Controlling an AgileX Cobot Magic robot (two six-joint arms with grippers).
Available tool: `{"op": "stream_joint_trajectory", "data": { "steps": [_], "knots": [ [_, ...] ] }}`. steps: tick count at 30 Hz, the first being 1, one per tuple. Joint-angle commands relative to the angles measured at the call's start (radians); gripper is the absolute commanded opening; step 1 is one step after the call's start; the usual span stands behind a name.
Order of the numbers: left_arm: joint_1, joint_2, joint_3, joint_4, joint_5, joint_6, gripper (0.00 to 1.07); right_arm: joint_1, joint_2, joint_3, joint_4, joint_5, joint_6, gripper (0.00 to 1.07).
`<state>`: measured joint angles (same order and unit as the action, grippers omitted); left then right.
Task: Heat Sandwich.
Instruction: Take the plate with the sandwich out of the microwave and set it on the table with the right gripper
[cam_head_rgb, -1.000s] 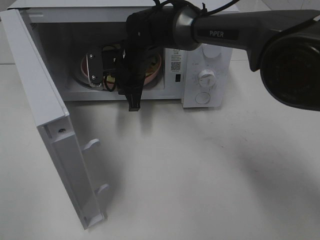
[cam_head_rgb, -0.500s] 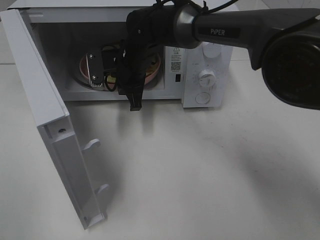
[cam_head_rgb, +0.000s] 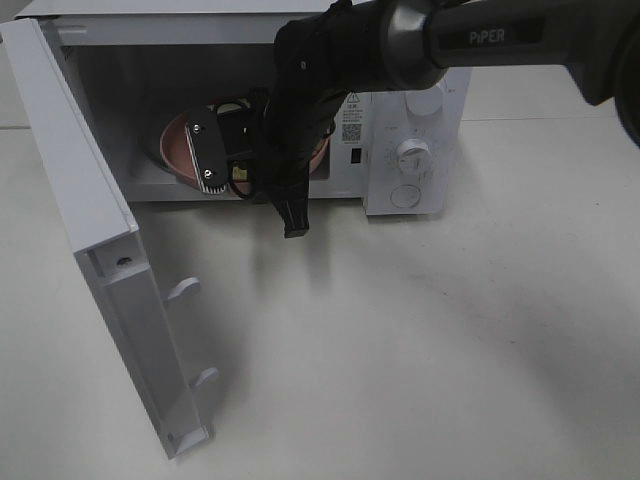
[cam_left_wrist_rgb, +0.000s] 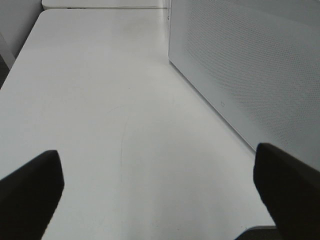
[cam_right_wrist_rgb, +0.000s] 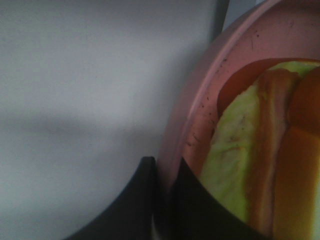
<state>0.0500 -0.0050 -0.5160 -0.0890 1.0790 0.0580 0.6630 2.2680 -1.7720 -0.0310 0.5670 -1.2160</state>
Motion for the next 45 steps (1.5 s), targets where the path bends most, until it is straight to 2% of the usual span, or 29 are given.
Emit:
{"op": "stream_joint_trajectory", "data": {
  "steps": [1, 12, 25, 45],
  "knots": [
    [0.003, -0.019, 0.001, -0.006, -0.007, 0.004, 0.98, 0.001, -0.048, 0.044, -0.011, -0.031, -0.014, 0.00],
    [0.003, -0.019, 0.001, -0.006, -0.007, 0.004, 0.98, 0.002, -0.188, 0.242, -0.010, -0.154, -0.053, 0.00],
    [0.003, -0.019, 0.001, -0.006, -0.007, 0.004, 0.98, 0.026, -0.323, 0.420, -0.010, -0.237, -0.055, 0.00],
    [0.003, -0.019, 0.001, -0.006, -0.007, 0.004, 0.98, 0.026, -0.539, 0.712, -0.010, -0.290, -0.087, 0.00]
  ]
}}
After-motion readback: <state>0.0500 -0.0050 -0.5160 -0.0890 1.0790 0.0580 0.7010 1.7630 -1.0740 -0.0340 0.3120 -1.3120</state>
